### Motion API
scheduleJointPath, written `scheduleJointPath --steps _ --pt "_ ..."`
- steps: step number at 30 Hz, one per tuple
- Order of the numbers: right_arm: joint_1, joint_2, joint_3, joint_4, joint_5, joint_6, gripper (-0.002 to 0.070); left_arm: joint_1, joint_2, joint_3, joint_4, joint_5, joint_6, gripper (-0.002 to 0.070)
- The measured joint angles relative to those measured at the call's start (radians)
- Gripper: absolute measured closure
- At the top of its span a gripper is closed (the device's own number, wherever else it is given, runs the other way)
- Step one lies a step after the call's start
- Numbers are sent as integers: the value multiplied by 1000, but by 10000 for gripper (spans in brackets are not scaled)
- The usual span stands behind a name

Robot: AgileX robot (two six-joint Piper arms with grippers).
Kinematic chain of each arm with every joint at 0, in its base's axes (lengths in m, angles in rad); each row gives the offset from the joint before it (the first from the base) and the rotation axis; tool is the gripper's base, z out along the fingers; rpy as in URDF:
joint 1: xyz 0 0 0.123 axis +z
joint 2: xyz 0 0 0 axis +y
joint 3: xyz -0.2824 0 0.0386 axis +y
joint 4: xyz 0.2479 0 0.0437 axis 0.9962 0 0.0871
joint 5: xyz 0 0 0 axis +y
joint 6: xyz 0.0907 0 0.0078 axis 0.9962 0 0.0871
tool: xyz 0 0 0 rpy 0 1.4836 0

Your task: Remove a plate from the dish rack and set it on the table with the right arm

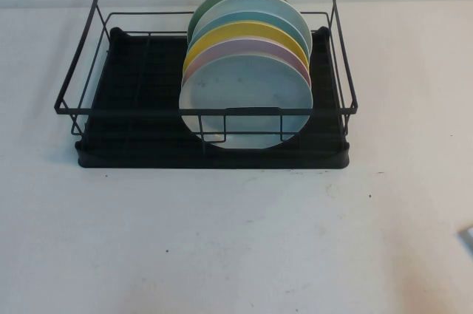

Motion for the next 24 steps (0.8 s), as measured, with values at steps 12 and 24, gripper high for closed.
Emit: scheduleJointPath --steps 12,24 --pt "0 215 -227 11 247 -158 694 0 0 0 0 0 0 679" --pt "0 912 -615 38 476 -565 694 0 0 0 0 0 0 679"
